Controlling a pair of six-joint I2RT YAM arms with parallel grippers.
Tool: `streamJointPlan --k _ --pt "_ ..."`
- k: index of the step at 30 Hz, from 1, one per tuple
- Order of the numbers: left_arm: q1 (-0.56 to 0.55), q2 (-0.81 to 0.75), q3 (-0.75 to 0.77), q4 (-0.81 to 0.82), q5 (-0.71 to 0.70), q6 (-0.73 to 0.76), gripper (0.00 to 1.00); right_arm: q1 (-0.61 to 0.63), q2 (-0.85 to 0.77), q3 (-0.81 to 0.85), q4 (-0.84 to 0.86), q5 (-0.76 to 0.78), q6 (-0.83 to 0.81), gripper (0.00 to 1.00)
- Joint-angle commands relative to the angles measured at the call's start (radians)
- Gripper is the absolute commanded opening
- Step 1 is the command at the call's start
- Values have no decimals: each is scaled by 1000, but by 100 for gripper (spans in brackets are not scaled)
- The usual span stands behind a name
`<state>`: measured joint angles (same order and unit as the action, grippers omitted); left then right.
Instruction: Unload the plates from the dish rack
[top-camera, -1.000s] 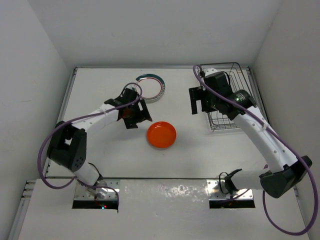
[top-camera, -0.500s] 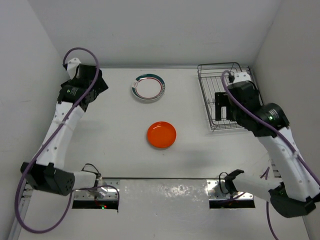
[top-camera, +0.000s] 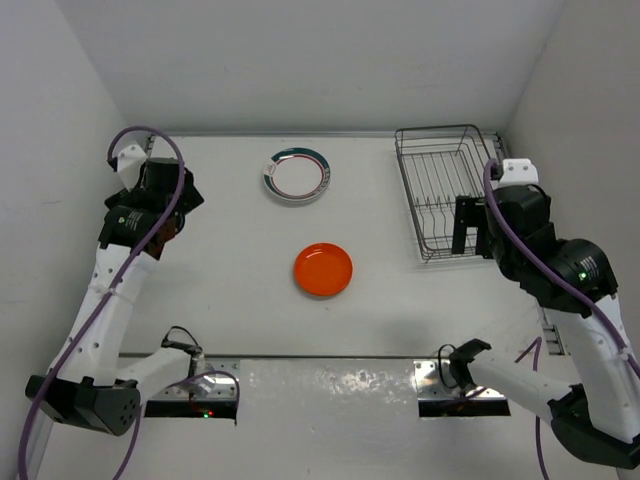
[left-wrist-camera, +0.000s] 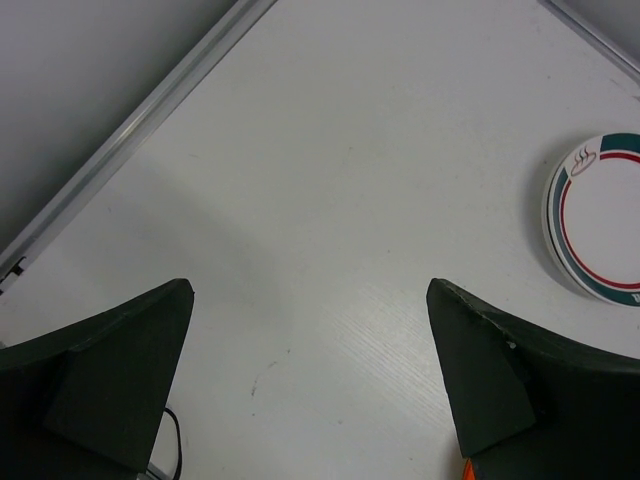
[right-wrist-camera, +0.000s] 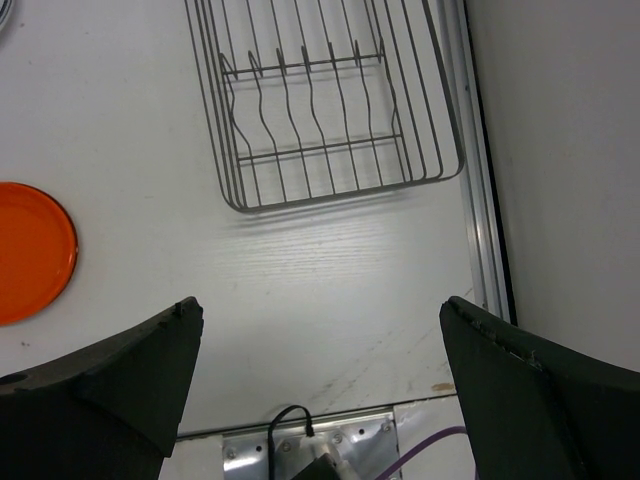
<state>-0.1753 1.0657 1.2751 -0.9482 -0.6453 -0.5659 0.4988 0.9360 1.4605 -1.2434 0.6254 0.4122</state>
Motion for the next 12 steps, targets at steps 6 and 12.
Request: streamJointPlan --k 6,12 --pt "-4 -13 3 0 -82 4 100 -2 12 -49 58 -18 -6 99" --pt "-4 -6 20 3 -96 15 100 -3 23 -48 94 -29 -15 99"
